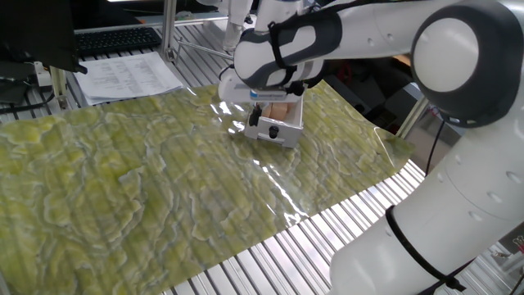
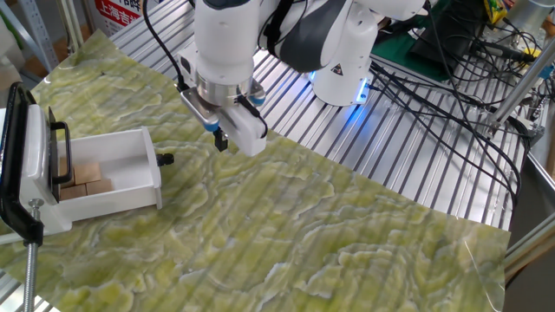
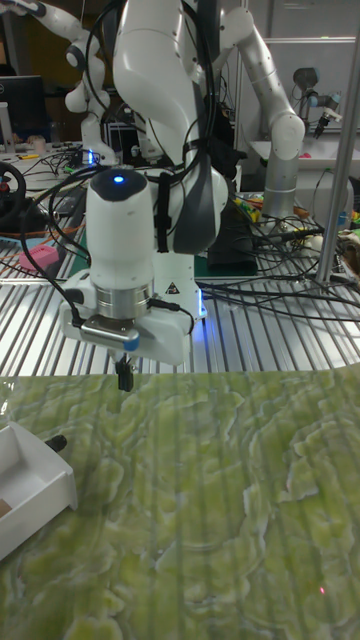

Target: Grasp the handle and close the drawer

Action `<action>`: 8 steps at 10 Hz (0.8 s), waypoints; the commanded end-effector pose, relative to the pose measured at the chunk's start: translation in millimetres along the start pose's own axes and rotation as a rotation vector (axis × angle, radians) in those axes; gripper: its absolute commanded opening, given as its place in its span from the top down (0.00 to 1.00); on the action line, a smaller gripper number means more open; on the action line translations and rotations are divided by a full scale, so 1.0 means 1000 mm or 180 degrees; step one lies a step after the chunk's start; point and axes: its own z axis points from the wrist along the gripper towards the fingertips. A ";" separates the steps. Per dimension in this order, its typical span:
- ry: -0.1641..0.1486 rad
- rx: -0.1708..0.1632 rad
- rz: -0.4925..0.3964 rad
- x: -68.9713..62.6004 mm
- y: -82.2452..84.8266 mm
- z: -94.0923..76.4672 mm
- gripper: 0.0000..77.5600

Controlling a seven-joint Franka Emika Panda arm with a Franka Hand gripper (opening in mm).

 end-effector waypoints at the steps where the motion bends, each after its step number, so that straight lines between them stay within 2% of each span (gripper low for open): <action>1: -0.0028 0.0004 0.0117 0.000 -0.002 0.008 1.00; 4: -0.0011 0.0000 0.0362 0.000 -0.002 0.010 1.00; 5: 0.0042 -0.0029 0.0499 0.001 0.001 0.009 1.00; 7: 0.0067 -0.0065 0.0679 0.001 0.001 0.009 1.00; 8: 0.0115 -0.0171 0.0701 0.001 0.001 0.009 1.00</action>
